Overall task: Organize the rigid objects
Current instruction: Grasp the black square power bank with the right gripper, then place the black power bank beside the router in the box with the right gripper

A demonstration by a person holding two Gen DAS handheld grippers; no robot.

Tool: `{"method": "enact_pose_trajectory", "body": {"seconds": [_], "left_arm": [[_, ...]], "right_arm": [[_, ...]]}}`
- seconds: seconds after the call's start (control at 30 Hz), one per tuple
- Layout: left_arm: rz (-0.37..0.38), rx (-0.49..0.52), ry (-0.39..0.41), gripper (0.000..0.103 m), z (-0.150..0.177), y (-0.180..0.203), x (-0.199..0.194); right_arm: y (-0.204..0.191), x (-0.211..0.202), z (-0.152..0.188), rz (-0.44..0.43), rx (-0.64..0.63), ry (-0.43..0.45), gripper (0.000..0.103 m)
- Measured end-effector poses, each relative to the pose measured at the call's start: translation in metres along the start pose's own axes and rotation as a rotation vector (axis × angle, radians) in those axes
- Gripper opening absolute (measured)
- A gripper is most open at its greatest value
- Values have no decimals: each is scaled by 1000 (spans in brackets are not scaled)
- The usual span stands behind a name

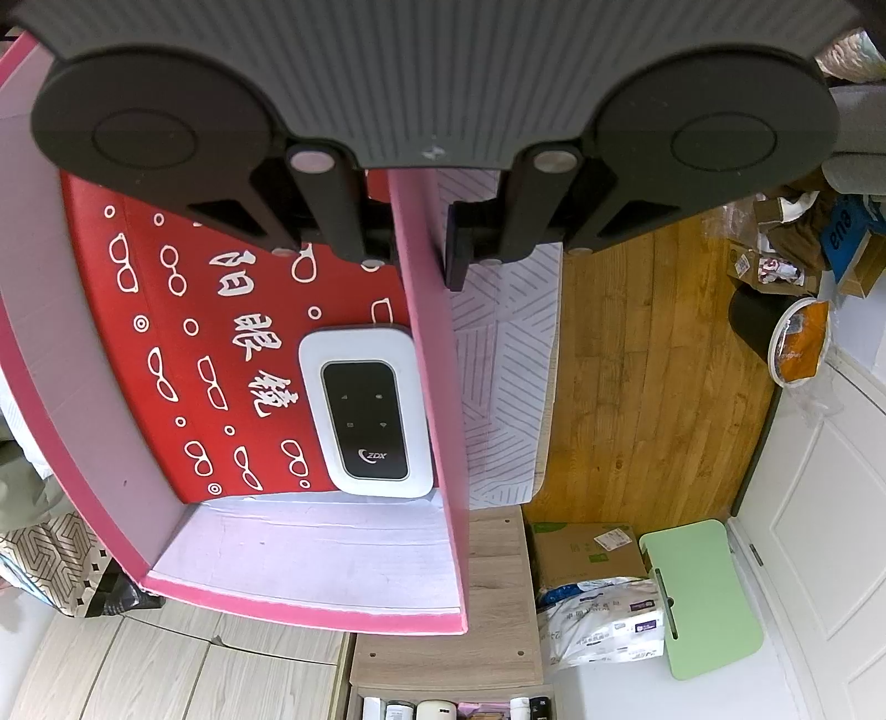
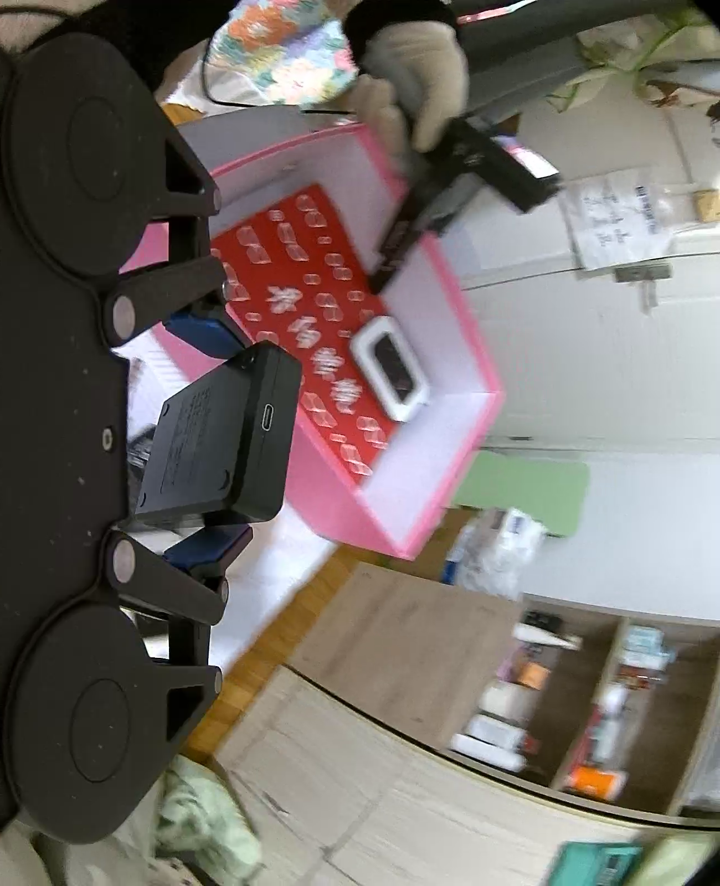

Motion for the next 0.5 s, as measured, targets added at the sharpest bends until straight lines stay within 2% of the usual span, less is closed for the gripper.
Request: {"method": "enact_pose_trajectory", "body": {"seconds": [0.13,0.27,0.5], "left_arm": [[2,-3,1,9,0,0,0],[0,1,-2,9,-1,0,0],[-2,5,-5,9,0,1,1]], "right_arm": [[-9,-7,-31,-3,-78,55,70],[-27,9,-55,-65,-129,75,70],[-50,69,-69,-151,-184,-12,70]]}}
Point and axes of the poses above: each gripper's, at about its wrist camera, not at the fingertips, and x roughly the way its jaws point, y to its right, z to its underside, the point moved 5 cm from there along x, roughly the way its jaws point, and after that the axes turned 3 degrees about z, right-handed, at the moved point
